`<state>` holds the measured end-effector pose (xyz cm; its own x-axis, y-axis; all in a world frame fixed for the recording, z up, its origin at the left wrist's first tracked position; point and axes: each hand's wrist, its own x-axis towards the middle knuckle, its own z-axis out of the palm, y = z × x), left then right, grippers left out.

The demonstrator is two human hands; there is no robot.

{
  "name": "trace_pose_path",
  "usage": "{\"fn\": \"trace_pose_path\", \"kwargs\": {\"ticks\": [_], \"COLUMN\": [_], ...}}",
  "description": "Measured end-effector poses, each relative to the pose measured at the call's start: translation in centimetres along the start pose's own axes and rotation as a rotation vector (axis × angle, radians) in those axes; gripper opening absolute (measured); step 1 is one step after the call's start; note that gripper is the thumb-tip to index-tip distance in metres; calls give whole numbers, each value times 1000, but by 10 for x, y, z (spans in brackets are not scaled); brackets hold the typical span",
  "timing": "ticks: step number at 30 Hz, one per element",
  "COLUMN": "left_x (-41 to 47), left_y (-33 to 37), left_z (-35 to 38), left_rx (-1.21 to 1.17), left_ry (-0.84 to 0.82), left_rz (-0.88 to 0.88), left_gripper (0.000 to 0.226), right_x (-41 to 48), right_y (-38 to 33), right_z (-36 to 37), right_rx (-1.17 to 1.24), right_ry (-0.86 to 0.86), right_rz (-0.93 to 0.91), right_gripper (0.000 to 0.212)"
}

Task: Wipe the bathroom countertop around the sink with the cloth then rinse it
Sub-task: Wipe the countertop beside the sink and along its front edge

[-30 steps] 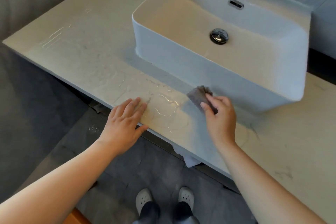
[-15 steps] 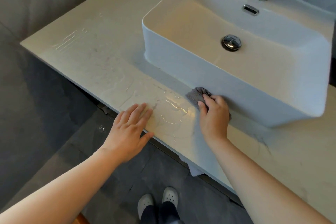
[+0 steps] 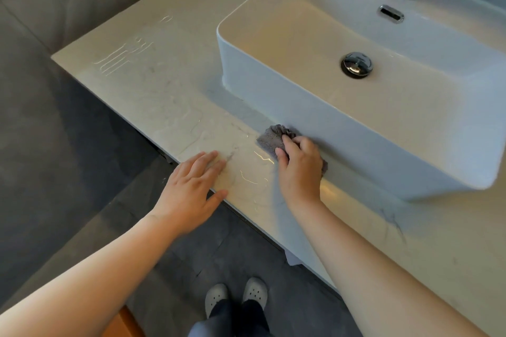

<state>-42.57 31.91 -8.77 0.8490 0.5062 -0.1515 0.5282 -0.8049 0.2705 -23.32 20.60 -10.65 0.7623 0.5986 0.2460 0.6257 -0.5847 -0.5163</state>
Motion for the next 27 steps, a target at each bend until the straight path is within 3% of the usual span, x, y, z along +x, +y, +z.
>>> {"fn": "trace_pose_path", "kwargs": {"ticks": [6,10,13,20,24,27], "left_x": [1,-7,-12,-1,5,10], "left_y": [-7,-19,-27,-45,-54,-56], "left_z": [-9,-9,-9,-16,-16,-16], "left_rx": [-51,-39,-8,10,19,-1], "left_ry": [52,128,91,24,7,1], "left_rz": [11,-86,-105,-79,-39,-14], "left_gripper": [69,63,76,74,83,78], "right_x": [-49,-79,-93,-97,-57,-11], "right_y": [-7,-15,-21,-33,-29,-10], "right_z": [-15,-15,-16,-26,-42,-40], "right_rx": [-22,9,32,154,170,109], "right_ry": [-51,-105,-147,-289,-88,12], "right_rz": [-72,-126,-140,-127,0,131], "right_gripper": [30,29,30,30,31,31]}}
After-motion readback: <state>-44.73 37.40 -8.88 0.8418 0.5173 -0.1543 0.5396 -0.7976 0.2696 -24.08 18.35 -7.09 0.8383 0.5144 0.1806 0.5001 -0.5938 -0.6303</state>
